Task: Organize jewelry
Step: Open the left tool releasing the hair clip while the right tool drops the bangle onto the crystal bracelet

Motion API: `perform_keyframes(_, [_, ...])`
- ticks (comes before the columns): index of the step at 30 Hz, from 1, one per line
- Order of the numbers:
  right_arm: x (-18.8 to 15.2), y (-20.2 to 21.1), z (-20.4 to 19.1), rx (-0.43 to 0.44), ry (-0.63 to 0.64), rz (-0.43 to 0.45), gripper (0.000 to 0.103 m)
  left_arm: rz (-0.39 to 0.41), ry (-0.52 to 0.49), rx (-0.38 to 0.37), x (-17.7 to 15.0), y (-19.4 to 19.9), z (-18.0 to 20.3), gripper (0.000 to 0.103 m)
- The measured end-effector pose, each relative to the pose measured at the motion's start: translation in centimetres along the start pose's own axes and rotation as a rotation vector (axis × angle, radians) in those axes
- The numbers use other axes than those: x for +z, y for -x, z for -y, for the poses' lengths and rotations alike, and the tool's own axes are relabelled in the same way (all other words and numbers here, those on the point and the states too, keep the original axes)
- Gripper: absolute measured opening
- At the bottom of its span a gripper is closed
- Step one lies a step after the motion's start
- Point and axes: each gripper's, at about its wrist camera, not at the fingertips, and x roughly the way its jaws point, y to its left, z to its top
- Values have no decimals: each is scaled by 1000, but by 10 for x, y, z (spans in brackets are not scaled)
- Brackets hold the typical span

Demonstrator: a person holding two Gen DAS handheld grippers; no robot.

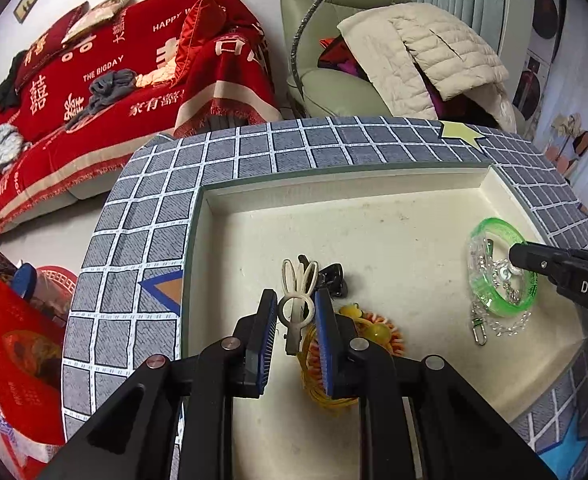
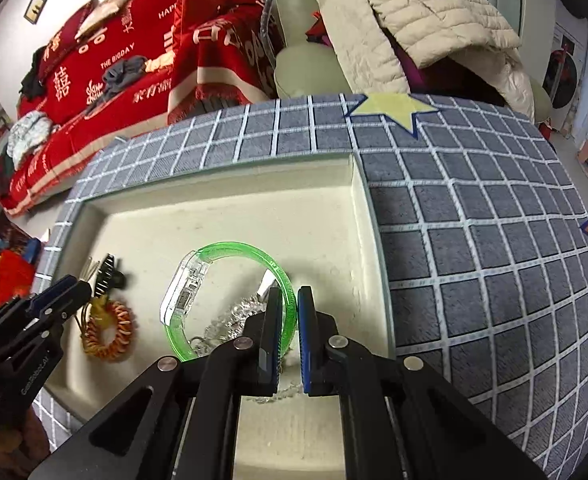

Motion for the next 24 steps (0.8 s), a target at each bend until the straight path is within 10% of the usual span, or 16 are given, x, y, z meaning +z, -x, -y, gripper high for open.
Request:
perform_keyframes(10, [-3,-4,3,30,-6,-15,10,-20,-21,56,-6,-7,3,40])
perform_keyframes(15, [-5,2,1,41,-17,8,63,-14,-26,52,-6,-4,6,40])
perform_keyframes(24, [-9,33,-2,101,-46,71,68,0,-13,41,-6,7,5,41])
